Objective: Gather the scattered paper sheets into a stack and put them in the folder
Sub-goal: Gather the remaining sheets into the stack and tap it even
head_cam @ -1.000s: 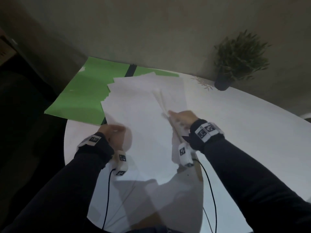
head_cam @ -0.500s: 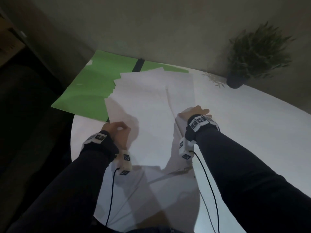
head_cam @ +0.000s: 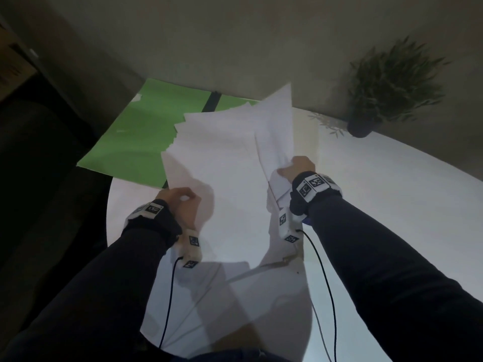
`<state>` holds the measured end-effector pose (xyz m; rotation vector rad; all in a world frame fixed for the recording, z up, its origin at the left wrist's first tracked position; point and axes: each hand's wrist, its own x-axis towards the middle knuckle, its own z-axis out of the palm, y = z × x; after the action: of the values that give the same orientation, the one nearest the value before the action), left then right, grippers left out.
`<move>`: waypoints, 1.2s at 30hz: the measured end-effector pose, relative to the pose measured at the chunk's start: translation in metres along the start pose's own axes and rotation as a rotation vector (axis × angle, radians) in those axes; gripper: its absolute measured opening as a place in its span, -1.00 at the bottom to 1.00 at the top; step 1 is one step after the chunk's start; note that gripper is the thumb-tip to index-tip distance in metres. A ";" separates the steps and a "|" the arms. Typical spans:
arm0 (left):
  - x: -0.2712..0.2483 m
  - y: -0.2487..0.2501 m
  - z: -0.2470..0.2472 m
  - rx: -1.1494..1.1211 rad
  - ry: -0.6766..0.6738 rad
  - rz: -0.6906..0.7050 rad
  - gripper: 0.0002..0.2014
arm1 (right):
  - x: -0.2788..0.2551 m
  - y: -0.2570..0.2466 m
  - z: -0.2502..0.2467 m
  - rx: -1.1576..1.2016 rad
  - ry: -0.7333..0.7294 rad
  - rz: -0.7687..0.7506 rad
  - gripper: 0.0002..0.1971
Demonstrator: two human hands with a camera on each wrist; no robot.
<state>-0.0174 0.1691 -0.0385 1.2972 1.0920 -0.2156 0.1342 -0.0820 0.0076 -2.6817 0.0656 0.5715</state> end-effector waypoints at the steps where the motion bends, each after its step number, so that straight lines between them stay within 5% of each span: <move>1: 0.001 0.001 0.000 0.011 -0.009 -0.007 -0.55 | 0.000 0.002 -0.006 0.015 0.040 -0.032 -0.57; 9: -0.012 0.002 0.024 0.092 -0.071 -0.064 -0.89 | -0.009 -0.004 -0.106 0.141 0.479 -0.196 -0.65; 13: -0.019 0.003 0.037 0.101 -0.063 -0.028 -0.81 | -0.034 -0.007 -0.161 0.404 0.603 -0.246 -0.65; 15: -0.022 0.001 0.042 0.059 -0.103 -0.020 -0.60 | -0.044 0.000 -0.169 0.594 0.542 -0.252 -0.73; 19: -0.028 -0.006 0.045 0.003 -0.079 -0.065 -0.63 | -0.052 0.022 -0.118 0.790 0.172 -0.176 -0.96; 23: -0.019 -0.007 0.041 -0.273 -0.185 -0.110 -0.19 | -0.059 0.045 -0.042 0.526 -0.161 -0.079 -0.56; 26: -0.022 -0.003 0.039 -0.358 -0.144 -0.058 0.03 | -0.058 0.058 0.008 0.235 -0.266 -0.049 -0.70; 28: -0.028 -0.004 0.037 -0.306 -0.193 -0.070 -0.08 | -0.058 0.060 0.026 0.159 -0.293 -0.056 -0.61; 31: -0.028 -0.006 0.028 -0.097 -0.195 -0.016 -0.75 | -0.050 0.062 0.028 0.165 -0.381 -0.148 -0.56; 34: -0.026 -0.008 0.018 -0.041 -0.162 -0.006 -0.73 | -0.043 0.057 0.012 0.352 -0.391 -0.142 -0.55; 36: -0.022 -0.009 0.009 0.014 -0.140 0.012 -0.73 | -0.031 0.053 0.006 0.514 -0.232 -0.061 -0.60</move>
<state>-0.0305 0.1495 -0.0293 1.2809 0.9650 -0.3012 0.0967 -0.1292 -0.0046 -2.1024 0.0565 0.7297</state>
